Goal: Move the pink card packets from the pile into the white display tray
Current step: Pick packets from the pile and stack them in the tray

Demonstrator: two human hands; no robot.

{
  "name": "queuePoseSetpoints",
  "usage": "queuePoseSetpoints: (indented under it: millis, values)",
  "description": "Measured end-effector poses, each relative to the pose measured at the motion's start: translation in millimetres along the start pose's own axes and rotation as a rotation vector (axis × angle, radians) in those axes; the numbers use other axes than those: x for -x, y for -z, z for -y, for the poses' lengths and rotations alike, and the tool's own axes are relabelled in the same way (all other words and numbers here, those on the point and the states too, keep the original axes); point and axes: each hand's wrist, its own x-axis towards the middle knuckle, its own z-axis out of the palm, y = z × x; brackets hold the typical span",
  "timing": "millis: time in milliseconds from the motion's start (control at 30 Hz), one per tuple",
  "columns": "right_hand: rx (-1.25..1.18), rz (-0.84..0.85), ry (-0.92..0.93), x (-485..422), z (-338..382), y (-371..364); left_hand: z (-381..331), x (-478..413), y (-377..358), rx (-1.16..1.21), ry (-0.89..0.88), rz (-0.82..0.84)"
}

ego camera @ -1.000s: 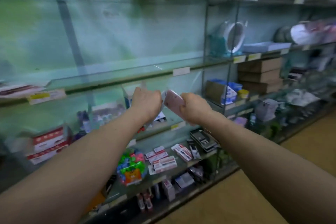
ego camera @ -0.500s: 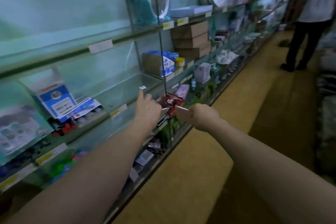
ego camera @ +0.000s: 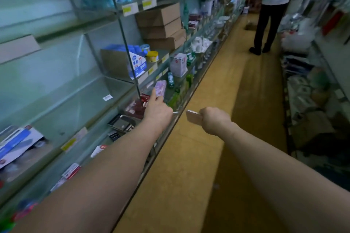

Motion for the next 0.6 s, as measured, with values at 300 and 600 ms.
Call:
queuePoseSetpoints:
  millis: [300,600]
  values:
    - [-0.073,0.023,-0.099,-55.8,-38.5,0.4,-15.3,-73.9,2.2,-0.032,-0.097,0.012]
    - [-0.151,0.059,-0.116,-130.8,-105.4,-1.8,-52.1,-151.1,14.9,-0.034,-0.153,0.071]
